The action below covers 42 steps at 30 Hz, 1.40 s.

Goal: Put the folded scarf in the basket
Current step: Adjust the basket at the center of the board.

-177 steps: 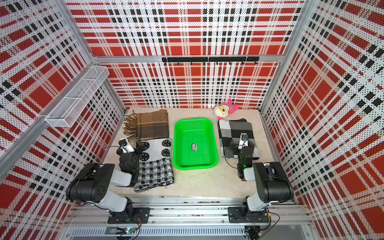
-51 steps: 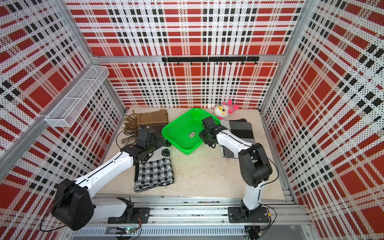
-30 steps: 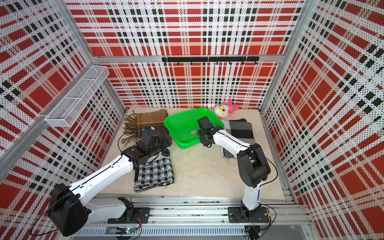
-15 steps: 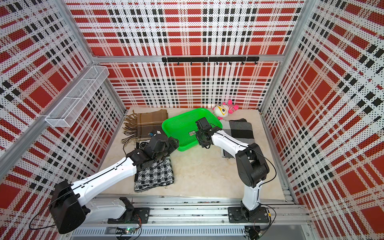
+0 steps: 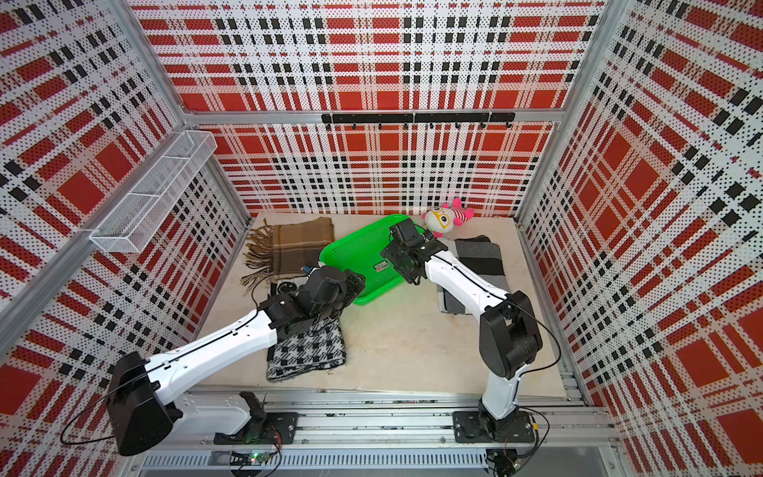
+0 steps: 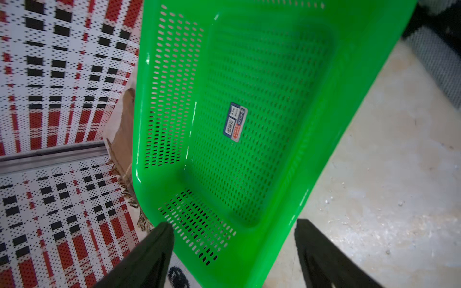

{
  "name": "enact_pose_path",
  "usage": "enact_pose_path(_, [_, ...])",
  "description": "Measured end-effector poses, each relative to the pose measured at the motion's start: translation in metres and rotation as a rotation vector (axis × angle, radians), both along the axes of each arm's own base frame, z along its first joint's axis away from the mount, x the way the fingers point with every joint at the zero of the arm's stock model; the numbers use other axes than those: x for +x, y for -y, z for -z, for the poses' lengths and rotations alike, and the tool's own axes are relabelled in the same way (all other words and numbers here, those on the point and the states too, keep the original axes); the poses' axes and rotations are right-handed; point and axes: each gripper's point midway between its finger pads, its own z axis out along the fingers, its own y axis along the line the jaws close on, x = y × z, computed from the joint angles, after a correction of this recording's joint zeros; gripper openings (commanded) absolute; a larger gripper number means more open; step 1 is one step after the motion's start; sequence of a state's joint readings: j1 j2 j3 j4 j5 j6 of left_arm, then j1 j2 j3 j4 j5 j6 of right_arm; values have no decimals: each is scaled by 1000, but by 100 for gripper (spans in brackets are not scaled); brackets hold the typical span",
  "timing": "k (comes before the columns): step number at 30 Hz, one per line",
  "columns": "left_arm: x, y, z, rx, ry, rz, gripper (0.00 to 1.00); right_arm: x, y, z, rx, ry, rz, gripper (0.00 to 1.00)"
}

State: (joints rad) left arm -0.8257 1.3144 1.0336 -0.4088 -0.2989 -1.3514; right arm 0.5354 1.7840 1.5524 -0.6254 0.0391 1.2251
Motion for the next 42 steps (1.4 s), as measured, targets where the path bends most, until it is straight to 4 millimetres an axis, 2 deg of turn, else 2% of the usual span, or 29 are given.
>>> enact_pose_path(4, [2, -3, -1, 28, -3, -37, 86, 24, 24, -14, -65, 49, -75, 81])
enact_pose_path(8, [21, -34, 1, 73, -6, -107, 83, 77, 51, -34, -183, 151, -145, 80])
enact_pose_path(10, [34, -57, 3, 109, -8, -140, 81, 102, 69, -34, -263, 177, -184, 80])
enact_pose_path(14, [57, -96, 14, 203, -21, -167, 76, 144, 89, -26, -412, 227, -259, 79])
enact_pose_path(17, [67, -117, 31, 277, -58, -149, 74, 168, 103, -6, -549, 223, -319, 76])
enact_pose_path(23, [60, -148, 67, 353, -145, -126, 74, 169, 102, 41, -651, 148, -457, 72])
enact_pose_path(27, [48, -155, 89, 376, -197, -104, 74, 162, 100, 57, -649, 114, -503, 66])
enact_pose_path(31, [45, -154, 96, 378, -202, -87, 74, 157, 98, 66, -634, 93, -526, 52])
enact_pose_path(36, [46, -152, 98, 373, -192, -78, 74, 153, 100, 85, -633, 63, -527, 42])
enact_pose_path(42, [49, -155, 106, 378, -198, -78, 74, 133, 109, 88, -652, 27, -505, 31])
